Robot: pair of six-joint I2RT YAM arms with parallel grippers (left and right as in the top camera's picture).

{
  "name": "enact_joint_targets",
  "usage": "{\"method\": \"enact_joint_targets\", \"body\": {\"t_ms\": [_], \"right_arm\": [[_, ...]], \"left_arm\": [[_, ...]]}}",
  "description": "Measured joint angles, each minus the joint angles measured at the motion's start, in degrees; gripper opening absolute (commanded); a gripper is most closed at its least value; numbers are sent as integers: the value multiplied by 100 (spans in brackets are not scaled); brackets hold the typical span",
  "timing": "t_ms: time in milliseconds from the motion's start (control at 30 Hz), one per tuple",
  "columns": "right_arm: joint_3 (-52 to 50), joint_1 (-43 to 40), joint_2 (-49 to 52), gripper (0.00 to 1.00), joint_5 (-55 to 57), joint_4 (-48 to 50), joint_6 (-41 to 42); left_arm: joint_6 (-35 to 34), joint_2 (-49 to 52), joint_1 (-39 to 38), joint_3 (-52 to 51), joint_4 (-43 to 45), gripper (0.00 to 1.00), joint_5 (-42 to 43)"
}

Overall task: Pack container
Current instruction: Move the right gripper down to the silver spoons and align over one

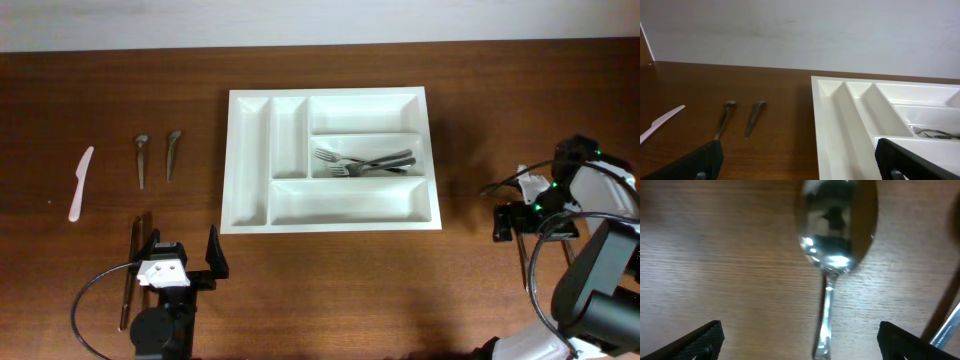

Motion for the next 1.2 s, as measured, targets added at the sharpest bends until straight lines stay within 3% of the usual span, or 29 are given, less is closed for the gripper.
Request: {"method": "enact_joint_targets", "body": {"t_ms": [933,1000,1133,1200], "right_arm": [[0,-179,595,95,83,315,-31],[-2,-179,595,88,101,332,-44],[-2,-179,605,62,162,376,-74],[-4,-179,610,56,192,382,-39]], "left_arm": [[0,0,0,0,0,99,0],[0,0,0,0,0,99,0],[0,0,0,0,0,99,0],[0,0,0,0,0,99,0]]}}
